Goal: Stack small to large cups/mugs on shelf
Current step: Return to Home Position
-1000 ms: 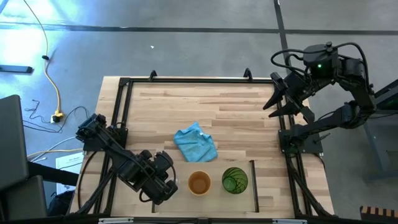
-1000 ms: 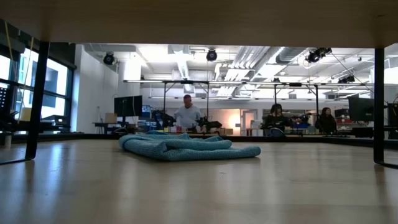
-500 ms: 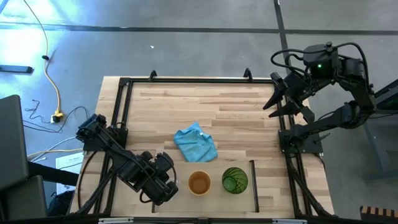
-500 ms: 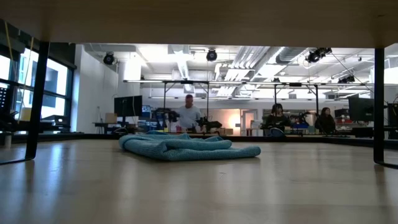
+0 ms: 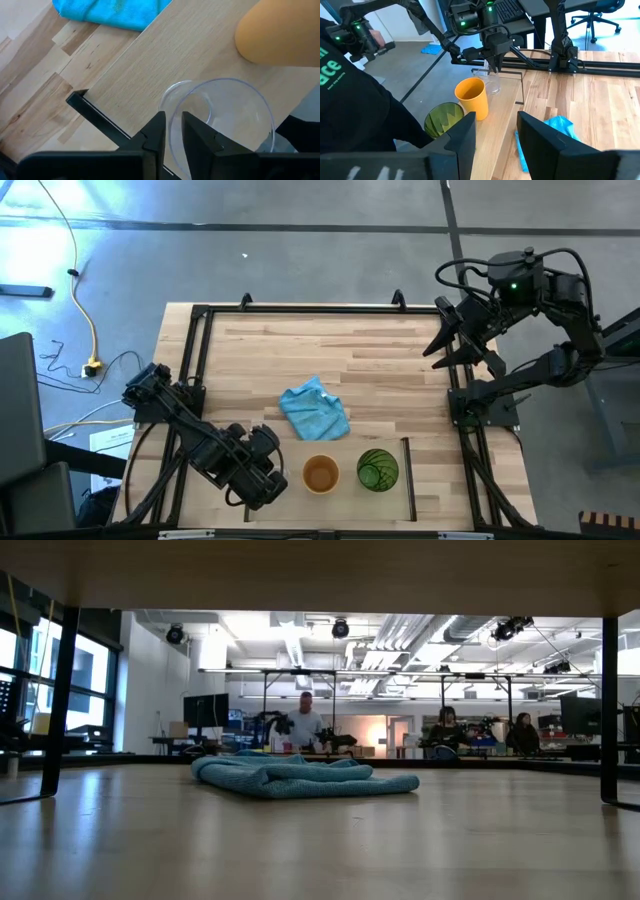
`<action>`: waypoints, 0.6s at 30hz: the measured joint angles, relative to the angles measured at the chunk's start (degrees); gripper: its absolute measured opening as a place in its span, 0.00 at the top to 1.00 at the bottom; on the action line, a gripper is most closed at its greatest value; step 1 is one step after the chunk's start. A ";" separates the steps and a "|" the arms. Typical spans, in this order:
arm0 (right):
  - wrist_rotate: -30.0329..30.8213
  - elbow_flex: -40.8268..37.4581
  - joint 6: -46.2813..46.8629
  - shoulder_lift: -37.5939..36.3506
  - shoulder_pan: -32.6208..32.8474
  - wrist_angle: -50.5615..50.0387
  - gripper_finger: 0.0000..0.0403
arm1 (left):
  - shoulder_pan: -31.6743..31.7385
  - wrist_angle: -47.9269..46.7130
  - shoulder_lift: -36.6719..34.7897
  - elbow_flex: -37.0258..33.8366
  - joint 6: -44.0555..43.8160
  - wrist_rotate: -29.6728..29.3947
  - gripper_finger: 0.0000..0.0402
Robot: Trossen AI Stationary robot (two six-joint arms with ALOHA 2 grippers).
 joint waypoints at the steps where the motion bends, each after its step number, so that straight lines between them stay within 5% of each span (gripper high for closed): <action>1: 0.01 0.00 0.00 0.00 0.00 0.00 0.66 | 0.00 0.14 0.00 0.02 0.00 -0.28 0.87; 18: -0.01 0.00 -0.03 0.00 0.00 -0.02 0.66 | 0.15 -3.46 -0.11 15.89 9.71 -16.79 0.77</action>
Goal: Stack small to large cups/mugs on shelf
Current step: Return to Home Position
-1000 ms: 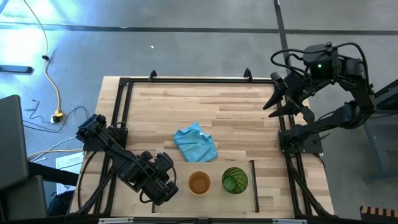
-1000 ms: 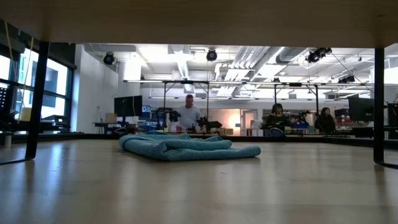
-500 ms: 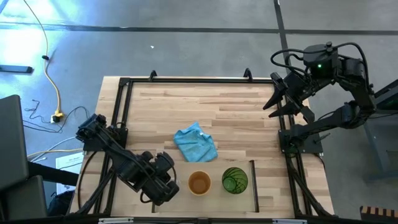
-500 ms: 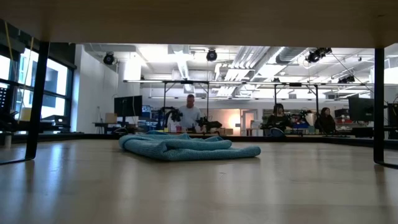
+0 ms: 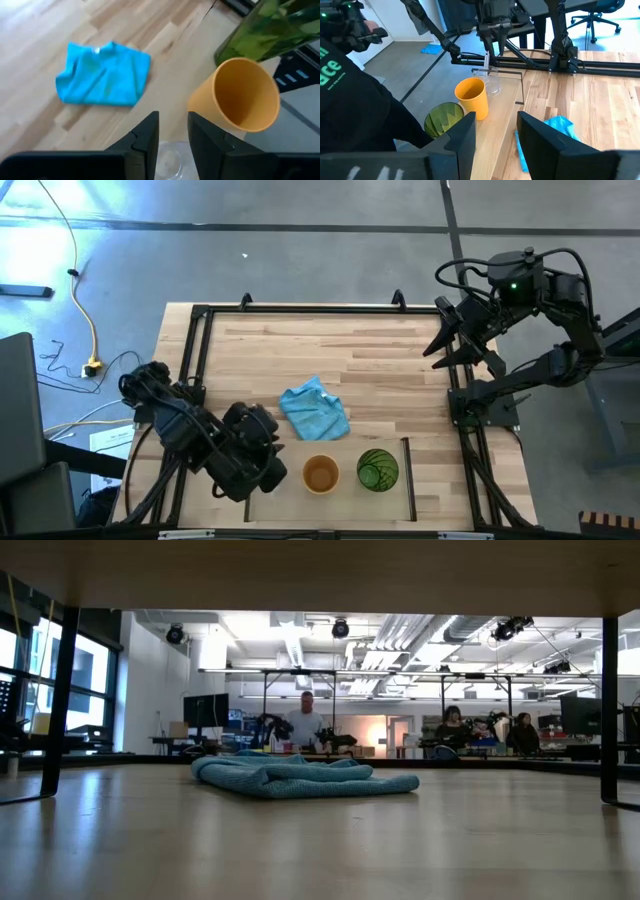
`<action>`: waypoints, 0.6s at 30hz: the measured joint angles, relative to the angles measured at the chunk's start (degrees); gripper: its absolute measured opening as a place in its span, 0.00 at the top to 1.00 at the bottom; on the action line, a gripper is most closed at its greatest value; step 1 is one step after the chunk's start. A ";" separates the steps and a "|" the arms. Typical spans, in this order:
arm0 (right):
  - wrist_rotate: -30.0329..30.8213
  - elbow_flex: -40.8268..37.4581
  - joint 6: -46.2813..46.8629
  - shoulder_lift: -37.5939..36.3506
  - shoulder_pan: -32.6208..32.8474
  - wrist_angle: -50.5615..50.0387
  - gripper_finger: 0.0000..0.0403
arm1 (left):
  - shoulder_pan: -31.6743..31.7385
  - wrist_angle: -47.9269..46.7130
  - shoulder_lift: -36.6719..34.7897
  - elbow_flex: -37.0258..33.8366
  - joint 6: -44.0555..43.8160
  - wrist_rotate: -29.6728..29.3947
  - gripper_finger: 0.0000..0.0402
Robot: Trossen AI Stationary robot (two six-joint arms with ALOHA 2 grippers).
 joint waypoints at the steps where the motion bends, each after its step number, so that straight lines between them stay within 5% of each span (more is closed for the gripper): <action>1: 0.00 0.00 0.13 0.00 0.00 -0.01 0.66 | 0.00 -0.03 0.00 0.52 0.90 -0.54 0.77; 7: 0.02 0.00 0.40 -0.09 0.00 -1.46 0.66 | 0.04 -0.05 -1.62 0.72 10.32 -6.78 0.77; 18: 1.96 0.00 -2.00 -6.75 1.88 8.20 0.66 | -3.99 -0.07 -13.41 0.76 36.51 -40.53 0.77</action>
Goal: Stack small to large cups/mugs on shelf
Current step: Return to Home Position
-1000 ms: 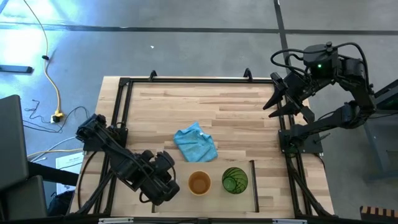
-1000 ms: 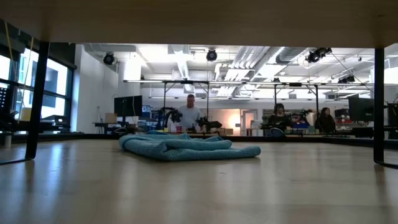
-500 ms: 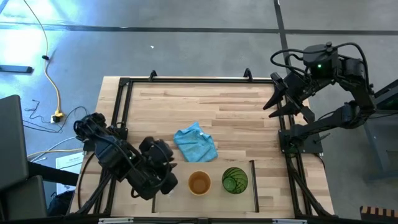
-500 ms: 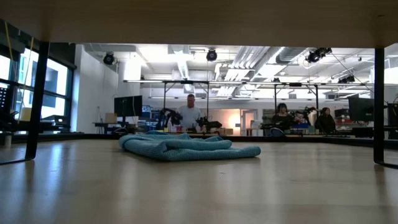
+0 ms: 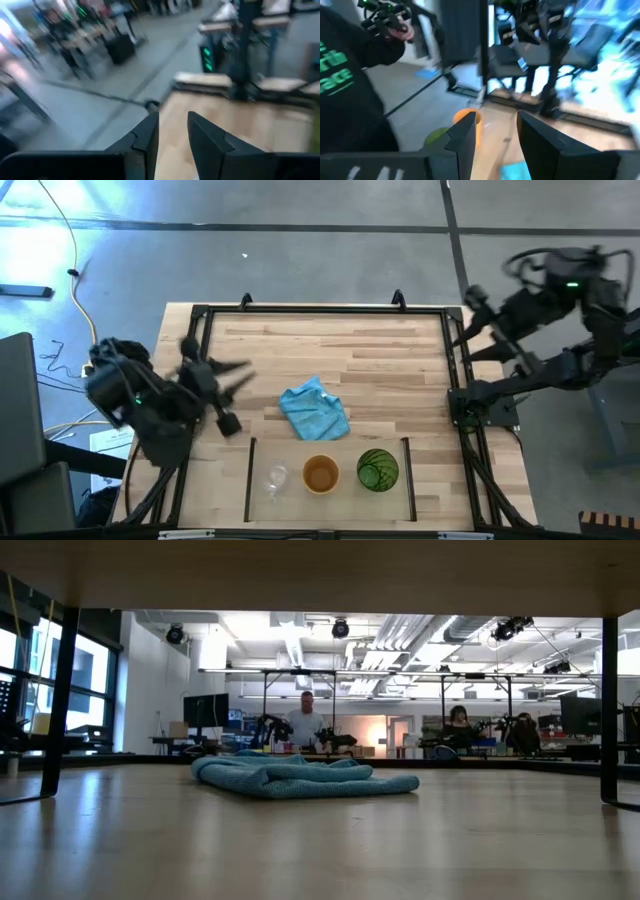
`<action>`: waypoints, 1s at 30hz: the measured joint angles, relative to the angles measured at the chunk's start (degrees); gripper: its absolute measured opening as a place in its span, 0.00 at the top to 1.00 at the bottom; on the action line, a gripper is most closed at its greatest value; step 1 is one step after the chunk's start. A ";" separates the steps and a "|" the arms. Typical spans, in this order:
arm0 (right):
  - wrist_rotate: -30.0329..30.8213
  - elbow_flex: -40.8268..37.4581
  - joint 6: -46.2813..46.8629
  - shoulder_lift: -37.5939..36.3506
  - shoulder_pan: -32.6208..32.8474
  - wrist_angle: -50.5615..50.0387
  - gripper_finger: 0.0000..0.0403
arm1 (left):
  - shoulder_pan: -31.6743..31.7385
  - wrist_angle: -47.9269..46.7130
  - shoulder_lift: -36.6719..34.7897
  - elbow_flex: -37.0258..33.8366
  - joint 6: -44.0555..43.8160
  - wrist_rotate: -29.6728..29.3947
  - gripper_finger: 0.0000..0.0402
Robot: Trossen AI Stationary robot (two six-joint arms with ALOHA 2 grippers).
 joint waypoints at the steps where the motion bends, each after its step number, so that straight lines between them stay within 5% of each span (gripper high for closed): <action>1: 1.35 0.00 -0.02 -0.92 0.00 0.59 0.66 | -0.40 0.02 -0.99 0.00 1.60 -1.77 0.77; 13: 11.43 0.04 -4.13 -7.81 -0.02 0.78 0.66 | -0.64 0.03 -13.00 -5.39 8.13 -7.14 0.77; 19: 15.82 0.02 -6.19 -9.96 -0.03 -1.76 0.66 | -3.08 -0.02 -23.73 -19.09 -0.06 -9.10 0.77; 23: 16.34 0.02 -6.23 -11.25 -0.03 -2.83 0.66 | -9.08 0.01 -31.07 -31.27 -9.41 -16.83 0.77; 30: 20.03 -2.76 -4.54 -14.05 -0.02 -1.73 0.66 | -15.01 -0.02 -41.49 -49.69 -25.09 -17.37 0.77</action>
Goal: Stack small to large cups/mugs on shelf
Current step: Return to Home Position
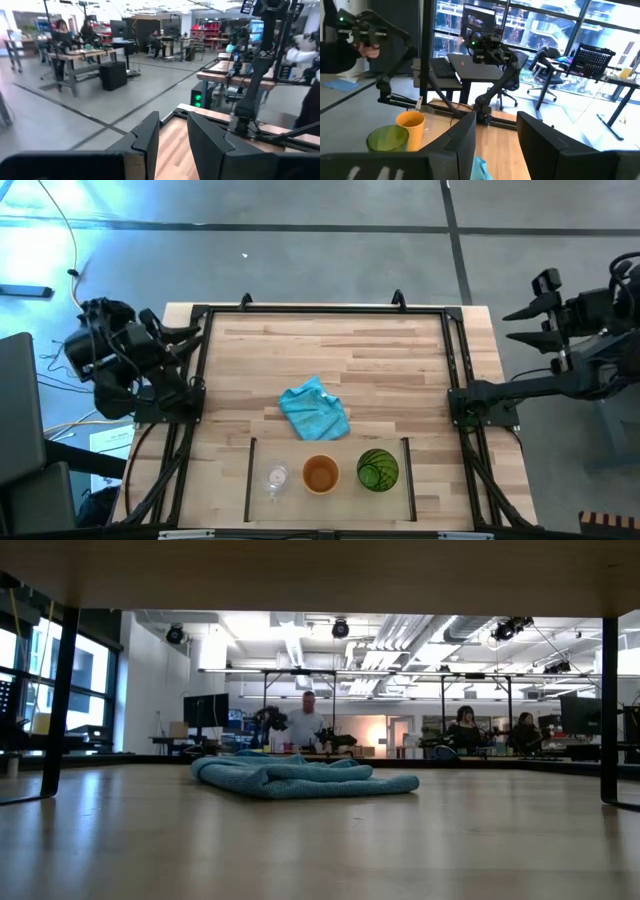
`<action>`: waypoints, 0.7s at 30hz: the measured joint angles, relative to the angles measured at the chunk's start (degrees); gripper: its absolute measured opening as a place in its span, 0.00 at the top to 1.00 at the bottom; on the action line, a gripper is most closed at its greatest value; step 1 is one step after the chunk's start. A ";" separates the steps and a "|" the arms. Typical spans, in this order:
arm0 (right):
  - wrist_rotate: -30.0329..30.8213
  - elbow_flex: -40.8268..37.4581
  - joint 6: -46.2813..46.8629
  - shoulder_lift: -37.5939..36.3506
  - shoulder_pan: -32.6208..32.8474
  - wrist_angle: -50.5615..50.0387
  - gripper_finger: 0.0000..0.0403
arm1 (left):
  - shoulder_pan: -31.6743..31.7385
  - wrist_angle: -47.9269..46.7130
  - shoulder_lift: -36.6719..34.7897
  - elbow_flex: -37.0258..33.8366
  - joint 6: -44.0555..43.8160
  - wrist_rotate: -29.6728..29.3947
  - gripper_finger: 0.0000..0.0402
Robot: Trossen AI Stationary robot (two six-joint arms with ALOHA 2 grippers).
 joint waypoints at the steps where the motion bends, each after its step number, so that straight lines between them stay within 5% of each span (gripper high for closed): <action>1: 0.34 -1.74 0.24 -0.80 0.00 1.12 0.66 | -0.52 0.01 -0.83 -1.96 -1.72 -0.07 0.77; 13: 2.74 -36.48 8.35 -12.88 -0.02 33.77 0.66 | -14.83 2.70 -2.50 -9.96 -12.06 0.02 0.77; 21: 4.09 -43.93 14.60 -13.72 -0.07 42.93 0.66 | -24.42 11.29 -2.48 -9.96 -4.46 -0.14 0.77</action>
